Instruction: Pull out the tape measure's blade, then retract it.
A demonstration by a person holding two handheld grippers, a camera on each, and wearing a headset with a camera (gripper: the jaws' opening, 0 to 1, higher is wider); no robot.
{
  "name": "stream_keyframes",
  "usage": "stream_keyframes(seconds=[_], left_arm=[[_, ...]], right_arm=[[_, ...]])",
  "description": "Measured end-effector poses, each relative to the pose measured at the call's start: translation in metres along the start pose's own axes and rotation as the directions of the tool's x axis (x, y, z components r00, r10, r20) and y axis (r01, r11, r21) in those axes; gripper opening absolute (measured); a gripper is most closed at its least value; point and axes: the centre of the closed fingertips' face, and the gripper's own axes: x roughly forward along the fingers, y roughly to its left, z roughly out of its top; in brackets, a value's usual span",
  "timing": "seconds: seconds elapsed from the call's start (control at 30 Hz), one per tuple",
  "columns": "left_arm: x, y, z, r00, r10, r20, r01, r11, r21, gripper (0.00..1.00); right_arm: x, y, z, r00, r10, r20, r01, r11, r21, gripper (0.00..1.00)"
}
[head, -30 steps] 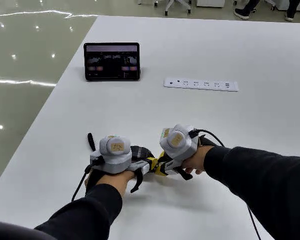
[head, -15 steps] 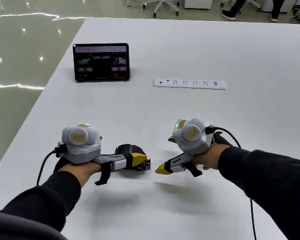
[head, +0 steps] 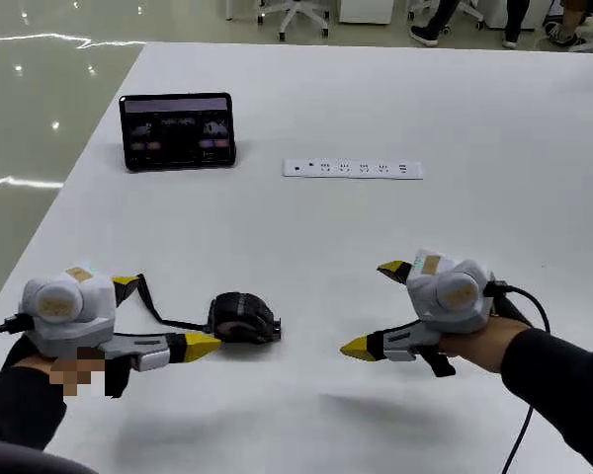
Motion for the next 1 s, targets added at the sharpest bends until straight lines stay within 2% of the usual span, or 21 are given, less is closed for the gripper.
stream_keyframes(seconds=[0.13,0.27,0.3,0.43,0.63,0.73,0.87,1.0], left_arm=[[-0.018,0.005,0.001,0.9999,0.009,0.01,-0.009,1.0,0.001,0.97],[-0.035,0.016,-0.002,0.9992,0.037,0.013,-0.036,0.998,-0.042,0.94],[-0.038,0.015,-0.003,0.9993,0.036,0.015,-0.035,0.998,-0.06,0.94],[-0.051,0.016,-0.003,0.9984,0.052,0.021,-0.051,0.997,-0.062,0.92],[-0.059,0.013,-0.004,0.9982,0.053,0.028,-0.051,0.997,-0.053,0.96],[-0.061,0.016,-0.01,0.9979,0.06,0.026,-0.058,0.997,-0.055,0.99],[-0.065,0.017,-0.014,0.998,0.058,0.024,-0.057,0.997,-0.054,1.0],[-0.07,0.021,-0.016,0.9982,0.057,0.018,-0.056,0.997,-0.047,1.0]], right_arm=[[-0.023,-0.002,-0.007,0.9992,-0.031,0.025,0.03,0.999,0.045,0.86],[-0.047,-0.009,-0.021,0.9965,-0.077,0.031,0.074,0.993,0.093,0.92],[-0.052,-0.01,-0.024,0.9956,-0.089,0.032,0.085,0.991,0.099,0.93],[-0.08,-0.015,-0.037,0.99,-0.136,0.034,0.13,0.981,0.142,0.97],[-0.114,-0.022,-0.067,0.9844,-0.175,-0.017,0.175,0.971,0.161,1.0],[-0.129,-0.025,-0.084,0.9808,-0.189,-0.046,0.195,0.965,0.177,1.0],[-0.142,-0.024,-0.095,0.9773,-0.202,-0.065,0.21,0.961,0.181,1.0],[-0.147,-0.016,-0.101,0.9757,-0.205,-0.078,0.216,0.958,0.188,1.0]])
